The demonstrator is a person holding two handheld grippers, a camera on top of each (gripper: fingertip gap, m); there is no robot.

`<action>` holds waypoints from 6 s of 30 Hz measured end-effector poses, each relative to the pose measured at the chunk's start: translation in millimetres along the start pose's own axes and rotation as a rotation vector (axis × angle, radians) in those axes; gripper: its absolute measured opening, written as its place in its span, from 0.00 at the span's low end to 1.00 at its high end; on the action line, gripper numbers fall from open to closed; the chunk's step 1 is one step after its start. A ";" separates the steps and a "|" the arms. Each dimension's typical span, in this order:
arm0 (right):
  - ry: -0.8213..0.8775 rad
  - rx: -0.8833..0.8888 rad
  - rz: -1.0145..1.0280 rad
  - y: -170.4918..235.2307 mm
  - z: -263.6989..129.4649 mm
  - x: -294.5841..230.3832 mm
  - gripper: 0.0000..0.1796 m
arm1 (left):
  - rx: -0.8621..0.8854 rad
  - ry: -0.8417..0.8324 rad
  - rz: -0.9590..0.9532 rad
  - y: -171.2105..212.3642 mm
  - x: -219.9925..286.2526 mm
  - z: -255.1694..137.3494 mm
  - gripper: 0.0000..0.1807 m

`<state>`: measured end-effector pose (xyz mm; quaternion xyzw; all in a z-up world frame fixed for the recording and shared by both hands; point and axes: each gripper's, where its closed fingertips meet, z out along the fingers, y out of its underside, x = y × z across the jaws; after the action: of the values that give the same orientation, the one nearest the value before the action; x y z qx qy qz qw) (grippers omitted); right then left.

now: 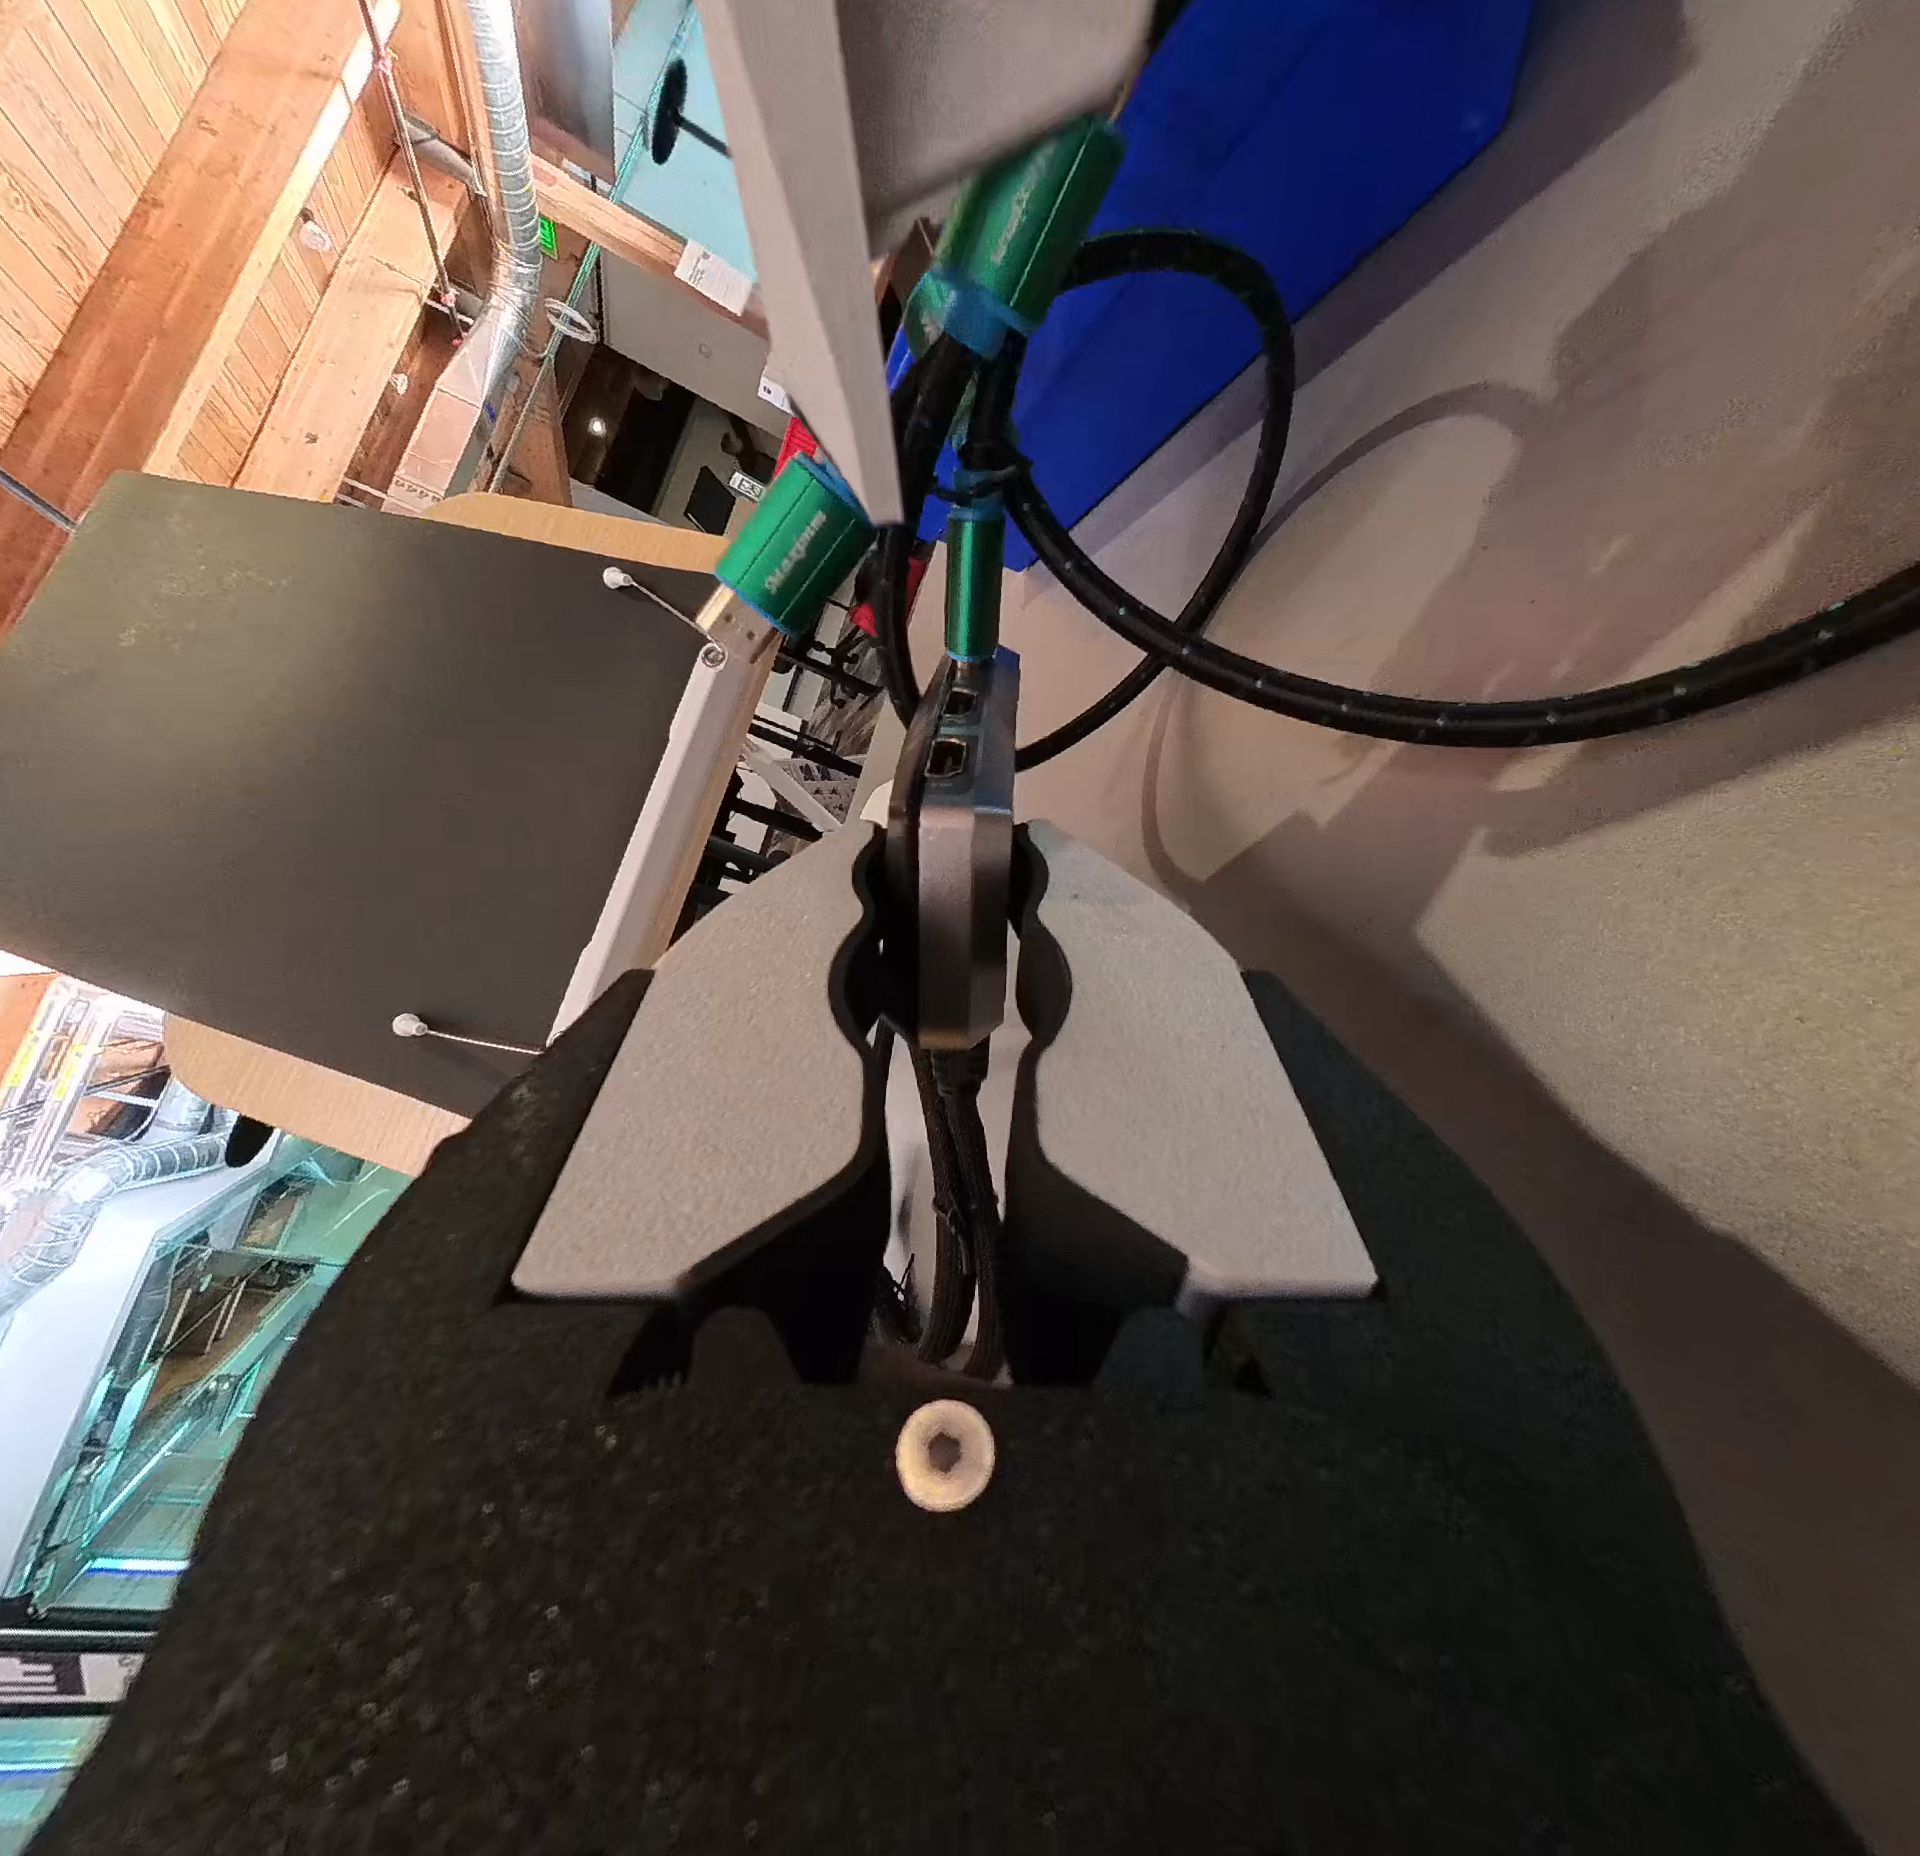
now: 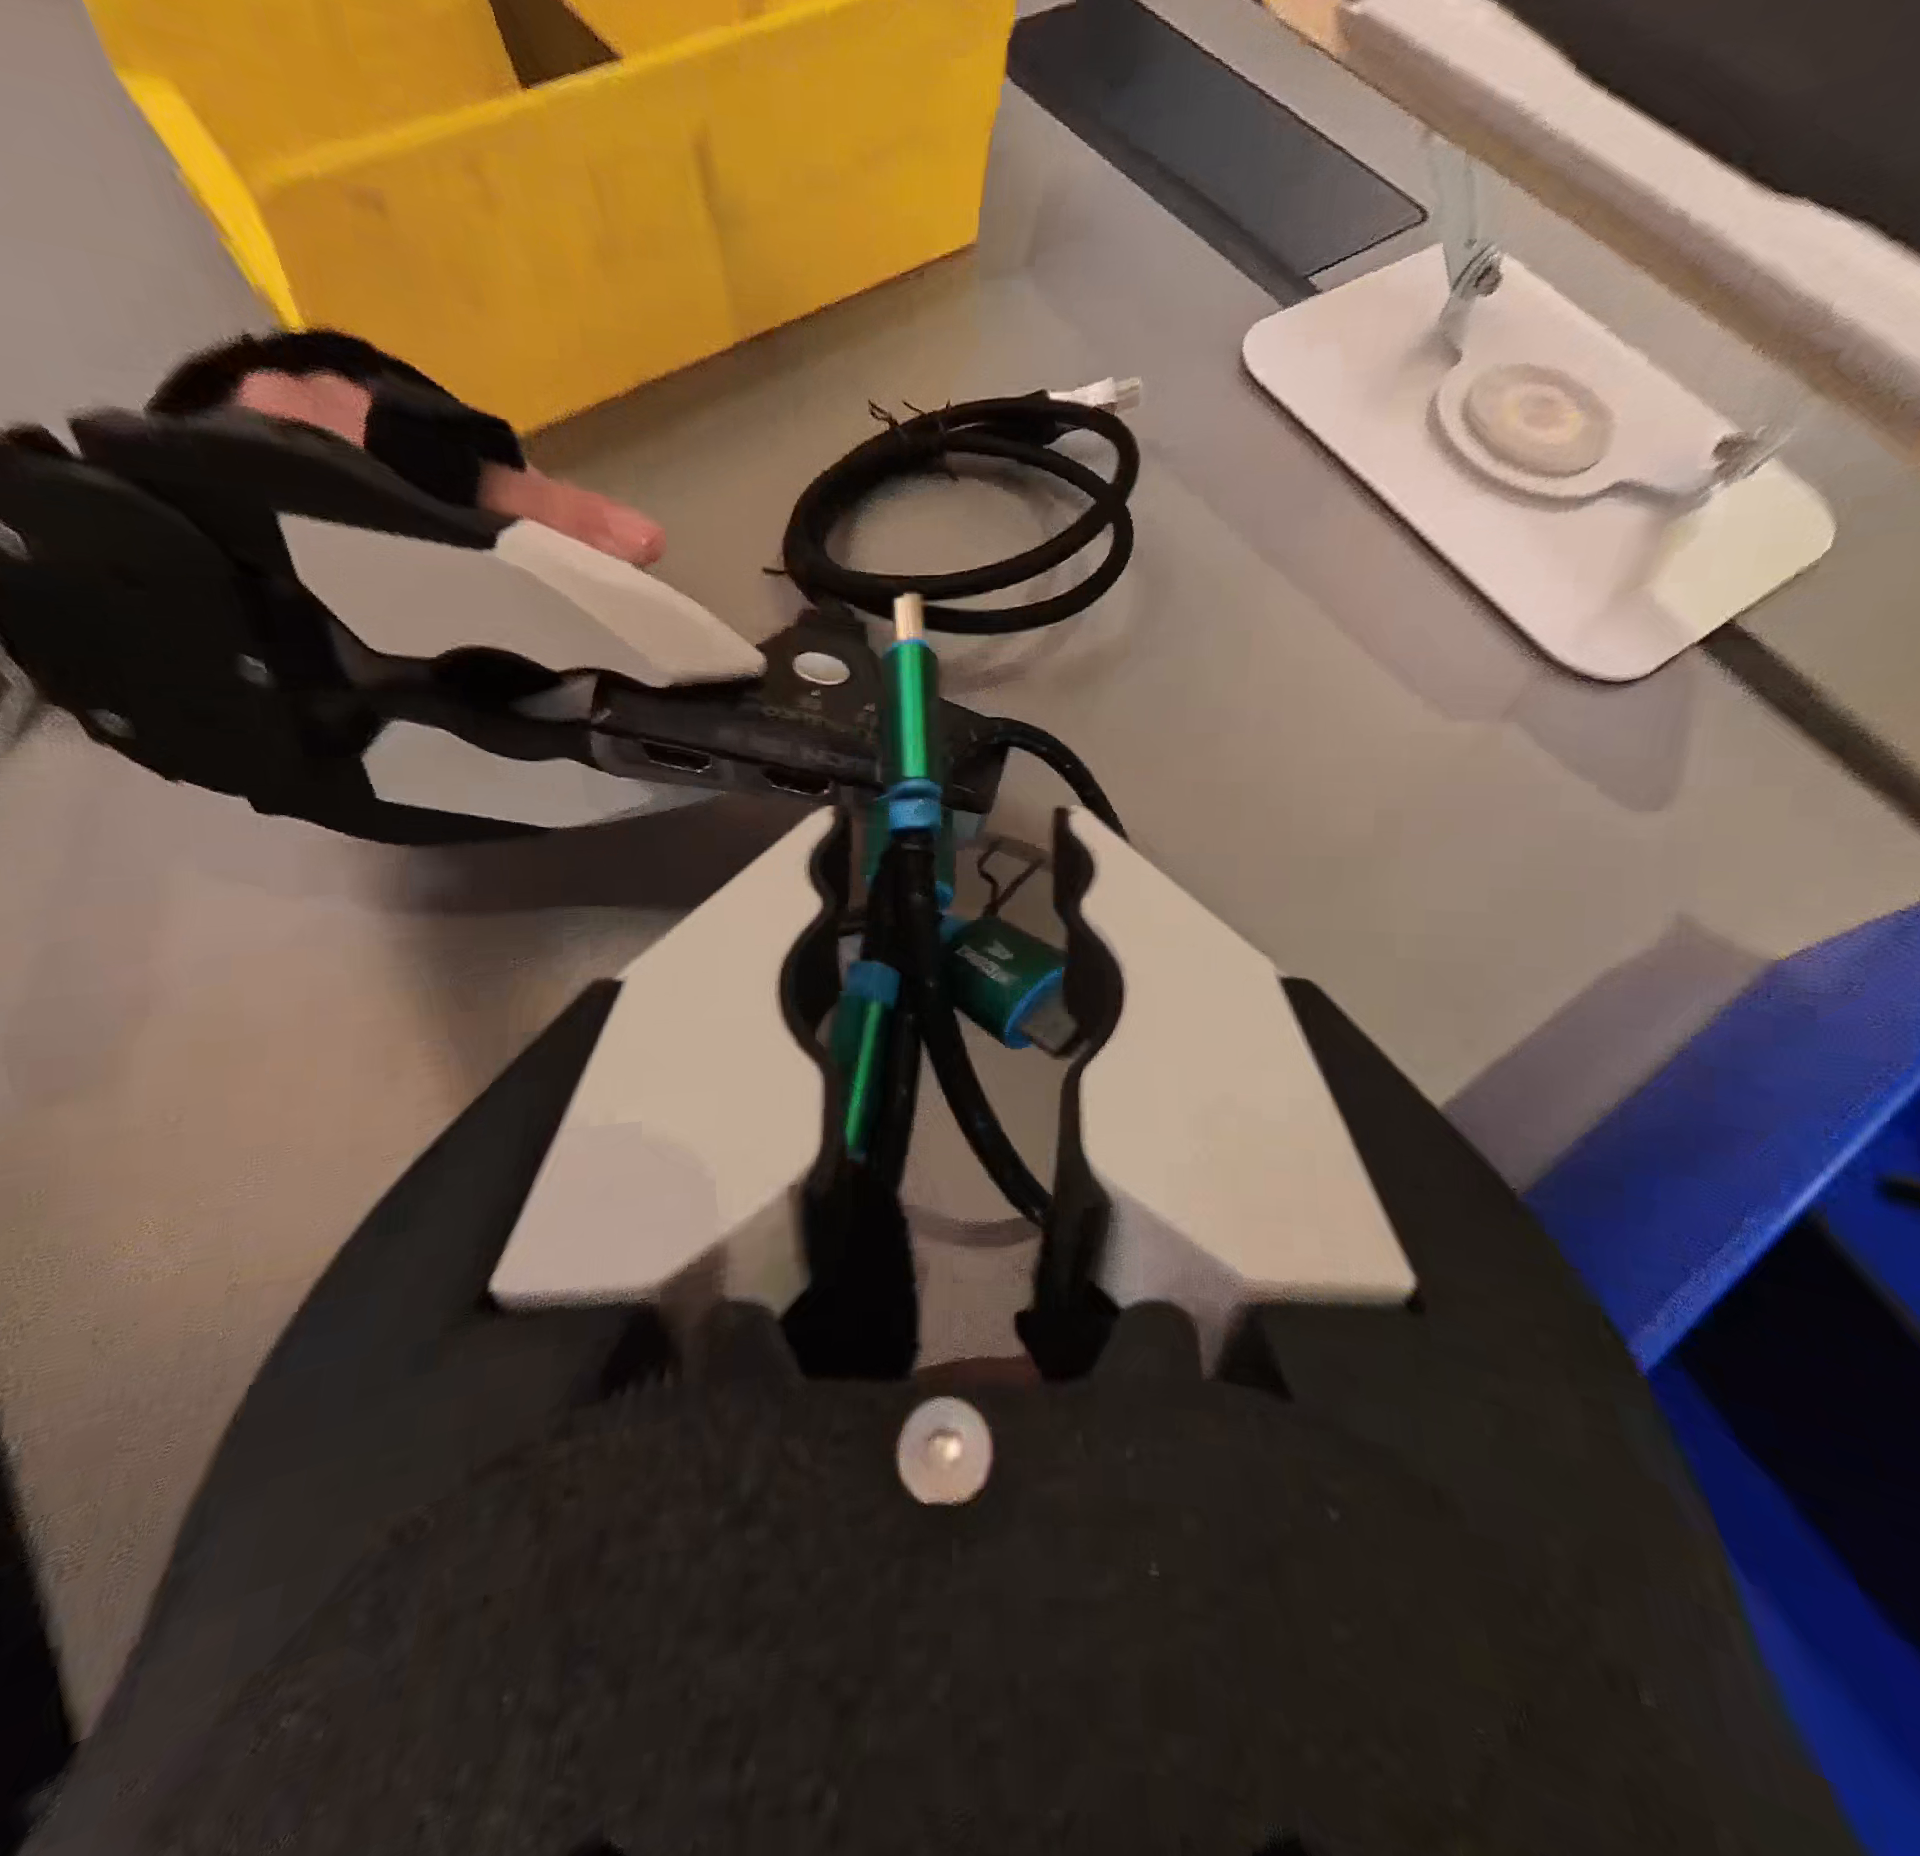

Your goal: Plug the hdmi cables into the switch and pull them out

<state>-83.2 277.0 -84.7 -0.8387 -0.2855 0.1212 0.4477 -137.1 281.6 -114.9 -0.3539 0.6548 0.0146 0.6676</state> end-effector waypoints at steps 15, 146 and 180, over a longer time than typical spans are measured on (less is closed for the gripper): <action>0.672 -0.189 -0.775 -38.1 -119.7 21.9 0.06 | -0.092 0.045 -0.046 22.6 -6.2 5.5 0.12; -0.098 0.525 1.470 52.8 33.9 -15.9 0.26 | -0.144 0.165 0.128 14.3 37.5 4.9 0.12; 0.486 -0.106 -0.345 41.6 3.4 5.3 0.10 | -0.224 0.153 0.116 38.5 23.8 8.4 0.11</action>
<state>-65.1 264.3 -120.6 -0.8045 -0.3143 -0.1760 0.4723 -145.1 304.0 -154.3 -0.3881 0.7173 0.0991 0.5701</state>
